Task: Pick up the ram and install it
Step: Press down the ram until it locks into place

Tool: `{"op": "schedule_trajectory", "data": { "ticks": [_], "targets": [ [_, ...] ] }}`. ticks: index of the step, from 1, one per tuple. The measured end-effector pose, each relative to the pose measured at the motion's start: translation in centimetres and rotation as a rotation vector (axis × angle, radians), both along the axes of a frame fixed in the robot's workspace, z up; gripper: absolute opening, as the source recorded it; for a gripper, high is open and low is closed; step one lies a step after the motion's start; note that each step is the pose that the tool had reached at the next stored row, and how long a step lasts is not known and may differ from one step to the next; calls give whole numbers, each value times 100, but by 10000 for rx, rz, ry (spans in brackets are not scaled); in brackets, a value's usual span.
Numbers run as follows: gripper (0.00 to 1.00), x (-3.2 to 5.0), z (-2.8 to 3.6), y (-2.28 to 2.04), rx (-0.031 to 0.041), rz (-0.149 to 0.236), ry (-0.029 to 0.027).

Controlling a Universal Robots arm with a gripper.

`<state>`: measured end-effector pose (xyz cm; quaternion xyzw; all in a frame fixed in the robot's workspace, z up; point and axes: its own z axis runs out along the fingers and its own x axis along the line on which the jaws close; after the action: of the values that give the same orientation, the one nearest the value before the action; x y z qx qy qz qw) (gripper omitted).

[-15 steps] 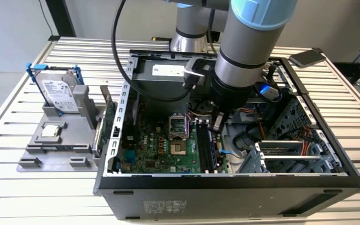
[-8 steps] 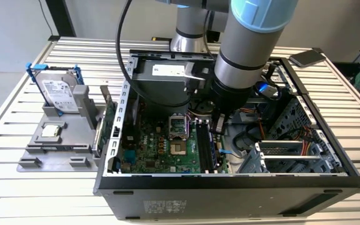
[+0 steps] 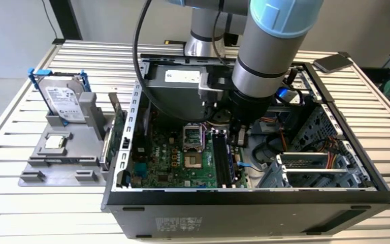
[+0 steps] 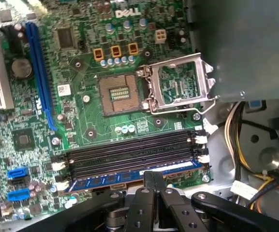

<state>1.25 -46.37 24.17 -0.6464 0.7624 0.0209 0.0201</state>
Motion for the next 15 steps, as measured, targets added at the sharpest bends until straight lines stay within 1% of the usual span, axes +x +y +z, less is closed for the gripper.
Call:
{"op": "schedule_trajectory", "data": {
  "ticks": [3,6,10,13,15],
  "targets": [
    [0,0,0,0,1,522,-37],
    [0,2,0,0,0,934,-71],
    [0,7,0,-4,1,1336,-75],
    [0,8,0,-6,1,1427,-74],
    [0,12,-2,-24,2,1430,-75]
  ]
}}
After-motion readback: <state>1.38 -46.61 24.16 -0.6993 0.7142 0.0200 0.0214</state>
